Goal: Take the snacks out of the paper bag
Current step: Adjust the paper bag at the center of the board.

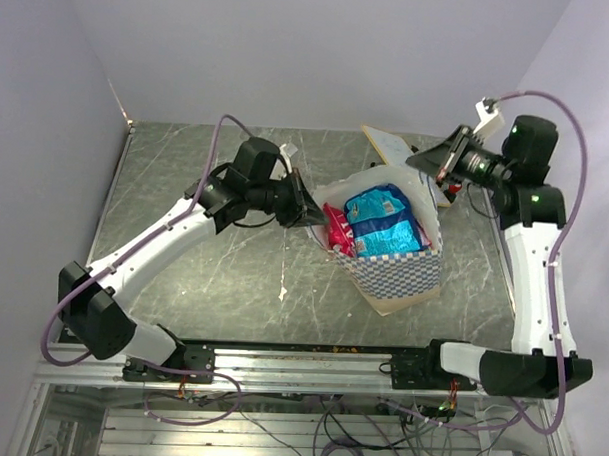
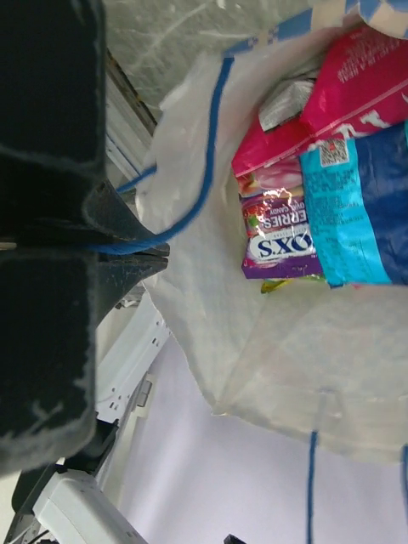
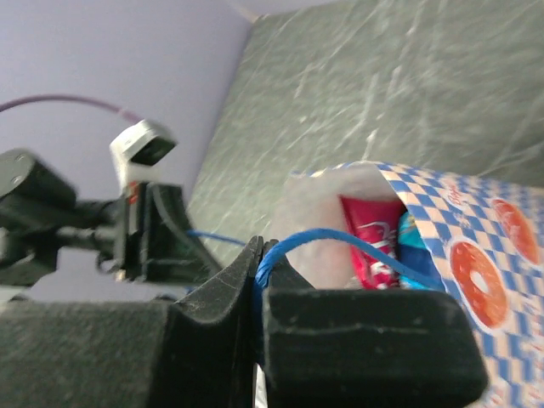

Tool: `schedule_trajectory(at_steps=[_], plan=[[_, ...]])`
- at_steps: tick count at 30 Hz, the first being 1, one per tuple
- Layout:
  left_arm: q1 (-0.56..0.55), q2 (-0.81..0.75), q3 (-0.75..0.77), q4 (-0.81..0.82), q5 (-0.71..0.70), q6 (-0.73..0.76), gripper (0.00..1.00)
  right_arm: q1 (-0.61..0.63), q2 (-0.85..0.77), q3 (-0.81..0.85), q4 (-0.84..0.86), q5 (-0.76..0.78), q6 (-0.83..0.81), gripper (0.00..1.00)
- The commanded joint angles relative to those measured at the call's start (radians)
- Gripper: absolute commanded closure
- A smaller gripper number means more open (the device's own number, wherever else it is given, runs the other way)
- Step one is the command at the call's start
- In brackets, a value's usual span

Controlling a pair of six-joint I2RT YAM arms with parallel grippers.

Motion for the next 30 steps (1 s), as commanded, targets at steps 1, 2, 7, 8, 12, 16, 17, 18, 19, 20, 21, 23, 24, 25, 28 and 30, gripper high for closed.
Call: schedule_trajectory(at_steps=[1, 2, 7, 8, 12, 16, 17, 18, 19, 20, 21, 23, 24, 25, 28, 30], plan=[[-0.006, -0.116, -0.076, 0.055, -0.032, 0.009, 0.93, 0.061, -0.135, -0.177, 0.319, -0.215, 0.155, 1.00], [-0.006, -0.132, -0.085, 0.030, -0.044, 0.025, 0.93, 0.079, -0.152, -0.205, 0.336, -0.212, 0.174, 1.00], [-0.005, -0.189, -0.131, -0.072, -0.070, 0.080, 0.85, 0.145, -0.207, -0.280, 0.319, -0.151, 0.191, 1.00], [-0.006, -0.204, -0.145, -0.079, -0.077, 0.081, 0.81, 0.152, -0.213, -0.288, 0.325, -0.149, 0.200, 1.00], [-0.006, -0.282, -0.156, -0.144, -0.149, 0.098, 0.59, 0.175, -0.227, -0.302, 0.359, -0.158, 0.240, 1.00], [-0.005, -0.323, -0.100, -0.265, -0.232, 0.138, 0.38, 0.210, -0.229, -0.325, 0.397, -0.163, 0.269, 1.00], [-0.005, -0.330, -0.079, -0.299, -0.248, 0.147, 0.34, 0.216, -0.229, -0.332, 0.411, -0.165, 0.277, 1.00], [-0.005, -0.336, -0.060, -0.334, -0.266, 0.154, 0.27, 0.221, -0.230, -0.336, 0.426, -0.171, 0.286, 1.00], [-0.006, -0.339, -0.037, -0.367, -0.284, 0.161, 0.21, 0.225, -0.227, -0.339, 0.439, -0.177, 0.293, 1.00], [-0.005, -0.341, -0.017, -0.396, -0.298, 0.168, 0.16, 0.229, -0.224, -0.337, 0.447, -0.182, 0.296, 1.00], [-0.005, -0.342, 0.005, -0.419, -0.311, 0.174, 0.14, 0.231, -0.220, -0.332, 0.449, -0.185, 0.294, 1.00], [-0.006, -0.333, 0.038, -0.442, -0.318, 0.175, 0.16, 0.231, -0.205, -0.310, 0.427, -0.184, 0.278, 1.00], [-0.006, -0.323, 0.056, -0.447, -0.313, 0.170, 0.16, 0.231, -0.193, -0.285, 0.403, -0.185, 0.265, 1.00], [-0.006, -0.308, 0.075, -0.443, -0.303, 0.166, 0.16, 0.231, -0.177, -0.261, 0.373, -0.193, 0.250, 1.00], [-0.028, -0.253, 0.112, -0.388, -0.278, 0.139, 0.14, 0.236, -0.156, -0.221, 0.355, -0.192, 0.240, 1.00], [-0.066, -0.204, 0.145, -0.354, -0.295, 0.119, 0.15, 0.238, -0.155, -0.225, 0.377, -0.199, 0.261, 1.00]])
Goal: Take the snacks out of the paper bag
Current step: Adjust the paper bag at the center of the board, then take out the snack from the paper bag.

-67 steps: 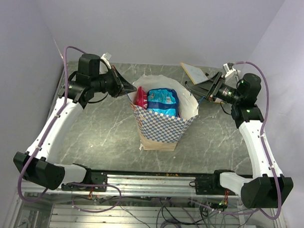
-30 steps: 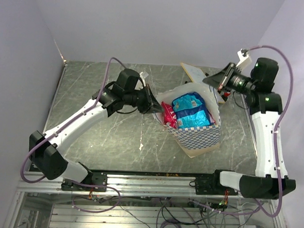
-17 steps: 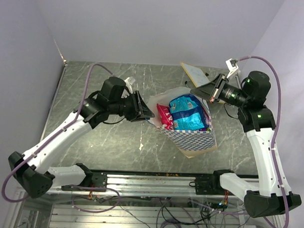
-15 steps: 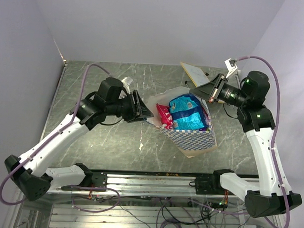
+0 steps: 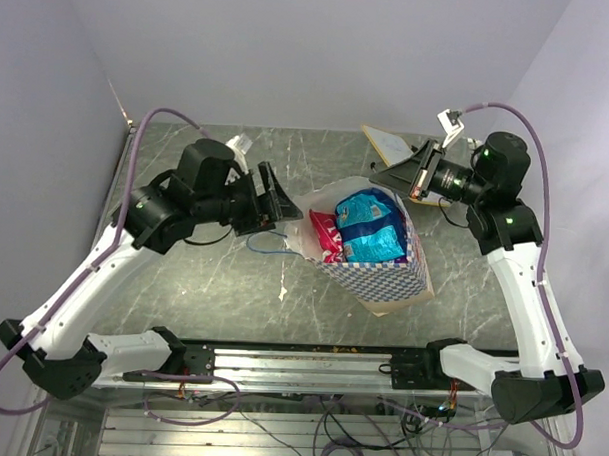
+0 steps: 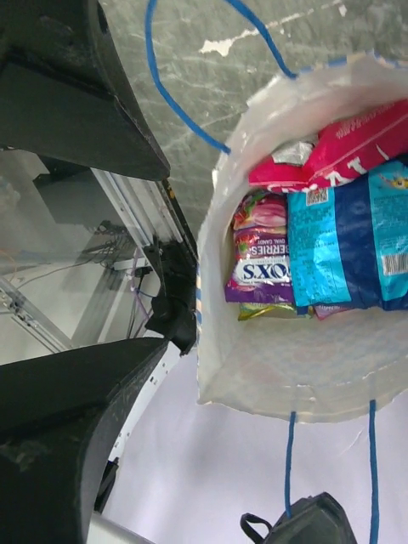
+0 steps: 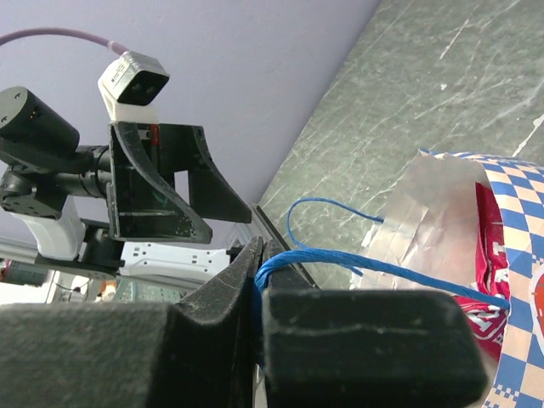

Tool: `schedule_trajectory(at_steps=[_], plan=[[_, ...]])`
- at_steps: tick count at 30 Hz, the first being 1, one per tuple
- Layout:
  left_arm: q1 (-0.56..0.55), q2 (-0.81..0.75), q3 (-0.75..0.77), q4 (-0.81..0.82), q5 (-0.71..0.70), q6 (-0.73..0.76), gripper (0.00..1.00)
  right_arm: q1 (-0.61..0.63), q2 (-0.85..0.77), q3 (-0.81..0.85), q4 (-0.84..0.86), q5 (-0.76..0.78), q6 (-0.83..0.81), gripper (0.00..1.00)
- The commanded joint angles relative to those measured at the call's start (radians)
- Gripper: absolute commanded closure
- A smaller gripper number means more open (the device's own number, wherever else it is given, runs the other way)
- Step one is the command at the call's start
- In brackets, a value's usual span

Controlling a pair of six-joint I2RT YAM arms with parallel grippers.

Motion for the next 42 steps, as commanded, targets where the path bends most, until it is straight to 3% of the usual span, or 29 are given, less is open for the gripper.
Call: schedule_trajectory(at_steps=[1, 5, 9, 16, 21, 27, 32, 37, 42], plan=[[-0.074, 0.102, 0.084, 0.048, -0.041, -0.031, 0.16, 0.016, -0.007, 0.039, 0.058, -0.052, 0.032, 1.00], [-0.175, 0.168, 0.160, 0.064, -0.159, -0.067, 0.15, 0.044, -0.001, 0.018, 0.104, -0.064, 0.061, 1.00], [-0.191, 0.133, 0.130, 0.078, -0.233, -0.093, 0.13, 0.069, 0.029, 0.029, 0.107, -0.079, 0.027, 1.00], [-0.148, -0.004, 0.186, -0.180, -0.390, -0.010, 0.01, 0.139, 0.109, 0.050, 0.092, -0.093, -0.005, 1.00], [-0.083, -0.033, 0.143, -0.192, -0.315, 0.122, 0.02, 0.328, 0.166, 0.086, 0.049, 0.025, -0.017, 1.00], [-0.063, 0.029, 0.102, -0.174, -0.195, 0.251, 0.03, 0.515, 0.147, 0.067, 0.053, 0.281, 0.065, 1.00], [-0.005, -0.006, -0.030, -0.108, -0.077, 0.259, 0.12, 0.514, 0.030, 0.073, -0.082, 0.550, 0.052, 1.00], [0.005, -0.021, -0.193, 0.050, 0.098, 0.188, 0.33, 0.512, 0.015, 0.084, -0.153, 0.577, 0.055, 1.00], [0.004, 0.033, -0.268, 0.209, 0.087, 0.129, 0.44, 0.512, 0.008, 0.080, -0.114, 0.599, 0.053, 1.00]])
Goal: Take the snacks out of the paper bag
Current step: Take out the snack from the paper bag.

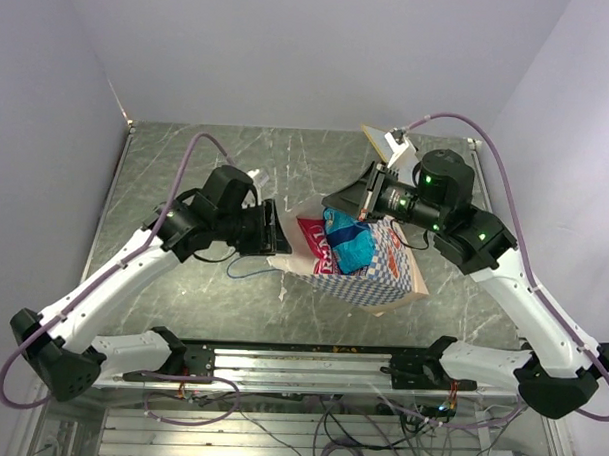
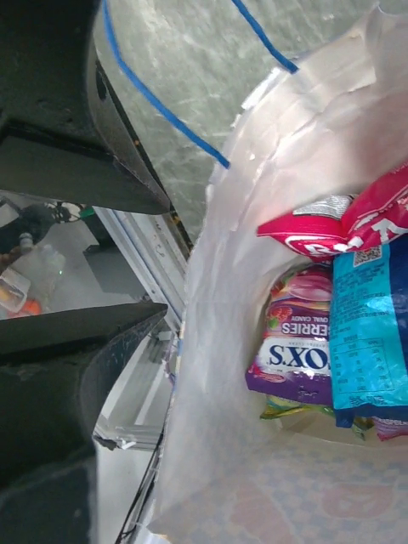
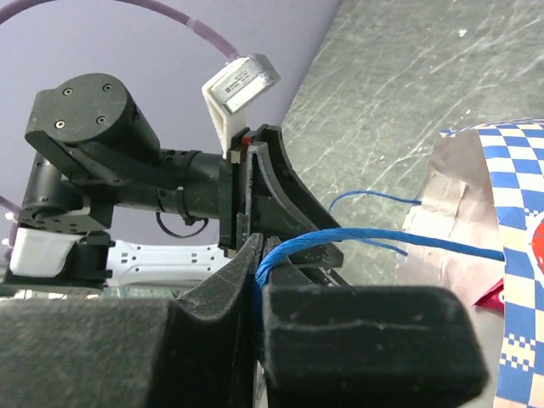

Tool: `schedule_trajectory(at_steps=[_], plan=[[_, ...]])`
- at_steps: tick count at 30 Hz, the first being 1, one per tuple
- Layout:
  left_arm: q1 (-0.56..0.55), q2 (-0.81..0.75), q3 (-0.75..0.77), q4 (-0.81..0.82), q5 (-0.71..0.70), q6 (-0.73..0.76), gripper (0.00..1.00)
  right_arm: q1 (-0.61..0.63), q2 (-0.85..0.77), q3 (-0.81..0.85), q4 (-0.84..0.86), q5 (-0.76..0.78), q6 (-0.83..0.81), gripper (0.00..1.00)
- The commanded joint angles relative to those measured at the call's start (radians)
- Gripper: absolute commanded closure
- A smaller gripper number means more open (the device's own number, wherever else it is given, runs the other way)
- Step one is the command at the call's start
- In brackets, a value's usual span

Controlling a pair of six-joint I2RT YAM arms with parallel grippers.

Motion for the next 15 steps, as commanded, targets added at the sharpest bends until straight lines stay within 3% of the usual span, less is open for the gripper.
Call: schedule_trajectory(at_steps=[1, 10, 15], plan=[[0.003, 0.058, -0.044, 0.210, 0.043, -0.063, 0.46, 0.000, 0.005, 0.025, 0.011, 0.061, -0.004, 1.00], [-0.062, 0.277, -0.055, 0.384, -0.147, -0.156, 0.49, 0.000, -0.033, 0.007, 0.011, 0.142, 0.006, 1.00], [-0.070, 0.366, -0.060, 0.438, -0.208, -0.155, 0.44, 0.000, -0.082, 0.008, -0.021, 0.219, -0.008, 1.00]])
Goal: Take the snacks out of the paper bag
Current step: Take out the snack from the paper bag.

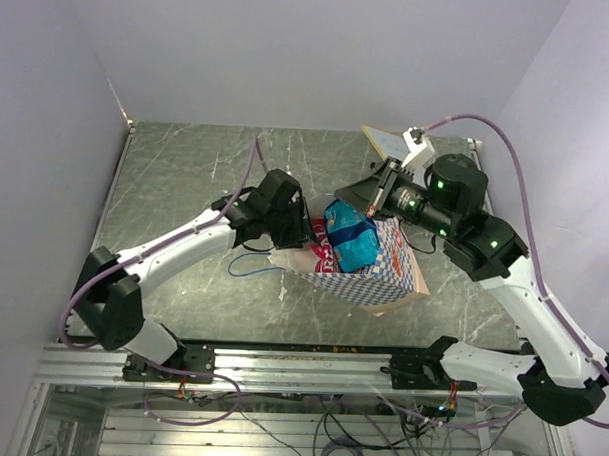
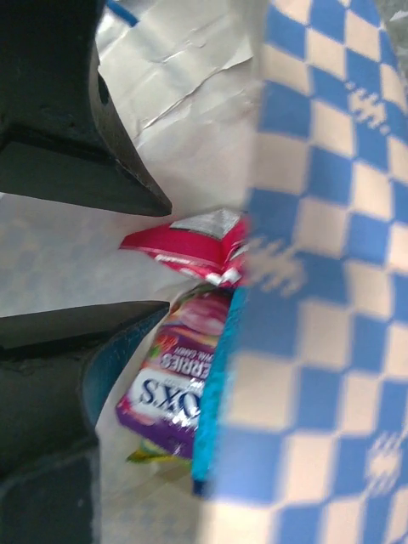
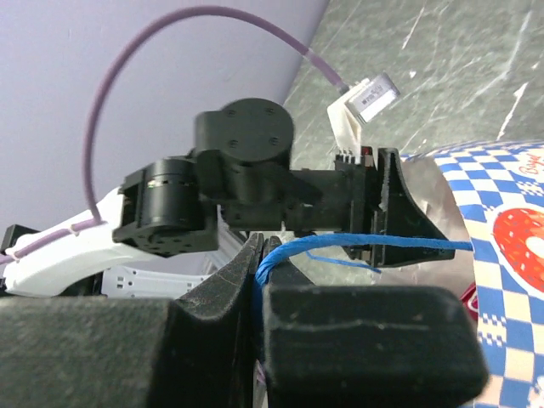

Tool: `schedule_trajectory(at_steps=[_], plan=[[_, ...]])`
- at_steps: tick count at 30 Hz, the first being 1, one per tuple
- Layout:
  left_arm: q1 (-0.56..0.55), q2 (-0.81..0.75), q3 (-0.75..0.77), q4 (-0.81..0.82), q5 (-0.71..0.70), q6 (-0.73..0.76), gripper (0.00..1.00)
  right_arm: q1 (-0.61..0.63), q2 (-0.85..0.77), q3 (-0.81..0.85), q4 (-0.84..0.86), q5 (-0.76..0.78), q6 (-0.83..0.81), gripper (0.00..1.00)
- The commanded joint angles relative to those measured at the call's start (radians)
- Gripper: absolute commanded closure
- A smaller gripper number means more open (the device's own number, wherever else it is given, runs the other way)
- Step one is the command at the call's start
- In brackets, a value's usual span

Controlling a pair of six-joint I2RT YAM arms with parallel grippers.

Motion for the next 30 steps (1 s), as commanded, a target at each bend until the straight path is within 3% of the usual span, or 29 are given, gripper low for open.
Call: schedule_trajectory(at_steps=[1, 11, 15, 19, 23, 26, 30], plan=[[-0.008, 0.062, 0.009, 0.091, -0.097, -0.012, 0.41, -0.001, -0.059, 0.011, -0.014, 0.091, -0.008, 1.00], [-0.011, 0.276, 0.098, 0.141, -0.108, 0.020, 0.31, 0.000, -0.086, -0.038, 0.030, 0.073, 0.021, 1.00], [-0.012, 0.343, 0.166, 0.152, -0.100, 0.047, 0.34, 0.000, -0.095, -0.031, 0.010, 0.099, 0.017, 1.00], [-0.008, 0.365, 0.207, 0.143, -0.127, 0.065, 0.49, -0.001, -0.094, -0.024, -0.011, 0.115, 0.009, 1.00], [-0.009, 0.331, 0.210, 0.150, -0.141, 0.045, 0.87, -0.001, -0.096, -0.025, -0.019, 0.102, 0.006, 1.00], [-0.009, 0.280, 0.194, 0.157, -0.141, 0.033, 0.93, 0.000, -0.107, -0.040, -0.025, 0.118, 0.007, 1.00], [-0.008, 0.224, 0.215, 0.132, -0.125, 0.052, 0.93, -0.001, -0.104, -0.048, -0.011, 0.124, -0.010, 1.00]])
